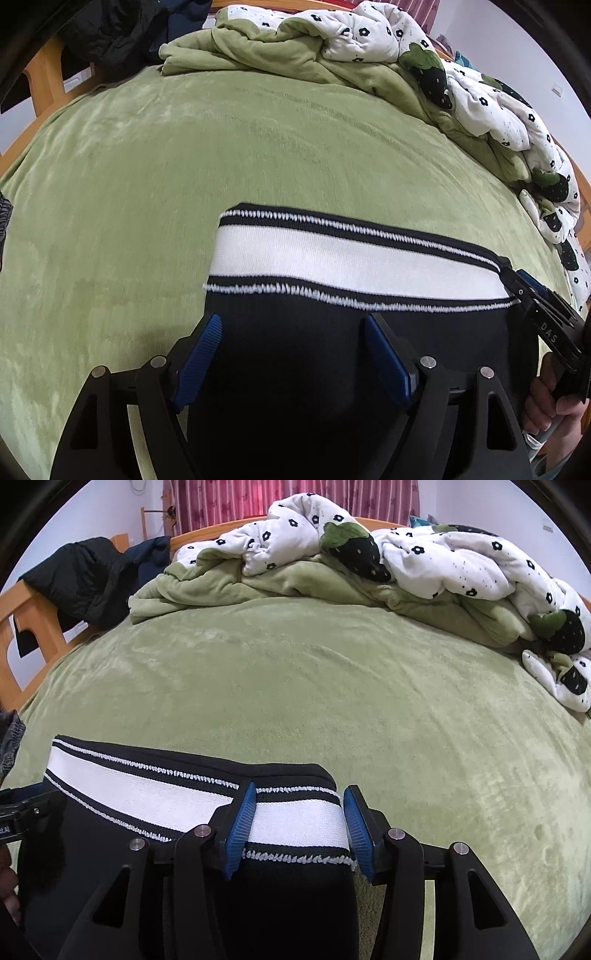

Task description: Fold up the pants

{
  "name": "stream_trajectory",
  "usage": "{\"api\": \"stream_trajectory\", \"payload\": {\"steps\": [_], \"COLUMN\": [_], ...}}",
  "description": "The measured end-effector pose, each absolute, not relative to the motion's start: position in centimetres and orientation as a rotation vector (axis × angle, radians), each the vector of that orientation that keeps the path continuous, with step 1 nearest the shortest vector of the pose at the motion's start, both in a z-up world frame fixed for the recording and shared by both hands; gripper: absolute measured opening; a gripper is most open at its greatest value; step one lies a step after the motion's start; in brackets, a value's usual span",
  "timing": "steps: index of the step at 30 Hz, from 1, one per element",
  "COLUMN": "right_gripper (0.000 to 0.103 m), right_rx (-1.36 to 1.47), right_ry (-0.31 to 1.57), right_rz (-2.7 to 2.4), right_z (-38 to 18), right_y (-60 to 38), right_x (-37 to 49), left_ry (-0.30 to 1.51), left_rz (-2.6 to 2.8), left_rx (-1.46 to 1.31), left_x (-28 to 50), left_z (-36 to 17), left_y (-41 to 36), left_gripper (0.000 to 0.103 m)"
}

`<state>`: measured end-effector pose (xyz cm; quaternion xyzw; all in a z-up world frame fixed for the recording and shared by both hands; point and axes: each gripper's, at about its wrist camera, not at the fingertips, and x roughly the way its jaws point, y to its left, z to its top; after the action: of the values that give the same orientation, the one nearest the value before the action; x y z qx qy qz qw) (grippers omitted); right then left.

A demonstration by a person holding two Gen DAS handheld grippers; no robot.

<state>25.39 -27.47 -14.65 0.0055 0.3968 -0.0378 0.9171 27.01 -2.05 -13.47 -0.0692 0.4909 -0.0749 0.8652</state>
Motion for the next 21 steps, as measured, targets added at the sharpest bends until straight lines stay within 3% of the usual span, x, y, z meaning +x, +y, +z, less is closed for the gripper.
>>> {"api": "stream_trajectory", "payload": {"steps": [21], "right_gripper": [0.049], "right_rx": [-0.148], "right_ry": [0.838], "right_rz": [-0.03], "right_z": [-14.0], "right_y": [-25.7], "right_x": [17.7], "left_ry": [1.069], "left_rz": [-0.16], "left_rx": [-0.005], "left_x": [20.3], "left_z": [-13.7], "left_y": [-1.9], "left_gripper": [0.079]}}
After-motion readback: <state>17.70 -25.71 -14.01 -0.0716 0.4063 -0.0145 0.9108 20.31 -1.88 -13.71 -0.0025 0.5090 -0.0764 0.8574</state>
